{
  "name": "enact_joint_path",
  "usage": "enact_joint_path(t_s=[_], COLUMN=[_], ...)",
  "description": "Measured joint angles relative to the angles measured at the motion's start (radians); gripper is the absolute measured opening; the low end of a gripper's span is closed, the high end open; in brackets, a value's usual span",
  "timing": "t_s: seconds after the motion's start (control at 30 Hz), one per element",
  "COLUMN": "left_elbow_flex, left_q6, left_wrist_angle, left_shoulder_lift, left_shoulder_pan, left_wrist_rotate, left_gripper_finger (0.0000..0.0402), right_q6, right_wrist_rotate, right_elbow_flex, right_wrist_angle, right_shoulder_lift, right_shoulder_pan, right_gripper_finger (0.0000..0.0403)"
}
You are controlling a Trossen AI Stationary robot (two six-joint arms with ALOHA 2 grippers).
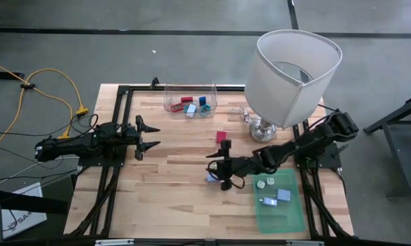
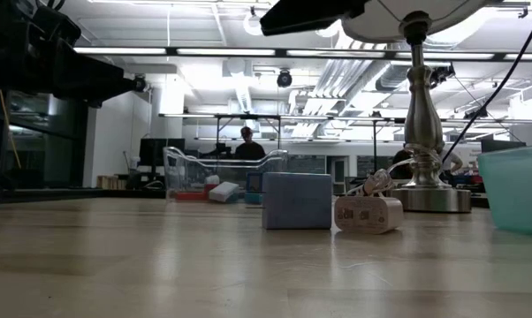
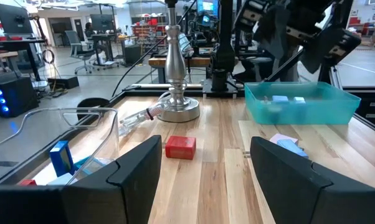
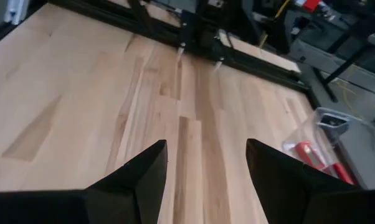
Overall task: Pick & Place Office items
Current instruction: Put the light blue charger adapter into the green bin
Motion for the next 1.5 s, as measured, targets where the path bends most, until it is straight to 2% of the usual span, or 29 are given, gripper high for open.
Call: enact_joint_path(t_s=[0.27,0.53,0.9,1.13,1.5], left_elbow_flex=[0.0,0.0,0.0,0.0,0.0], left_q6=[0.0,0.0,0.0,0.0,0.0], left_wrist_angle=[0.0,0.0,0.0,0.0,0.0], left_shoulder_lift=[0.0,0.0,0.0,0.0,0.0], left_shoulder_pan=[0.0,0.0,0.0,0.0,0.0], left_wrist_rotate=[0.0,0.0,0.0,0.0,0.0], left_gripper_finger=[0.0237,0.0237,0.0237,0.0237,0.0237], right_q6=[-0.006,-0.006,-0.021,0.088,0.212], right_wrist_rotate=[0.081,0.072,-0.089,-0.165,-0.217], right_elbow_flex=[0.054,0.091,0.112,0.112,0.112], right_wrist_angle=[-0.09,-0.208,-0.231,-0.257,-0.303], right_shoulder_lift=[0.0,0.017,0.18,0.232,0.263], right_shoulder_pan=[0.006,0.029,0.06,0.036,-0.009], right_gripper_finger=[0.0205,0.0205,0.0205,0.0205,0.0205])
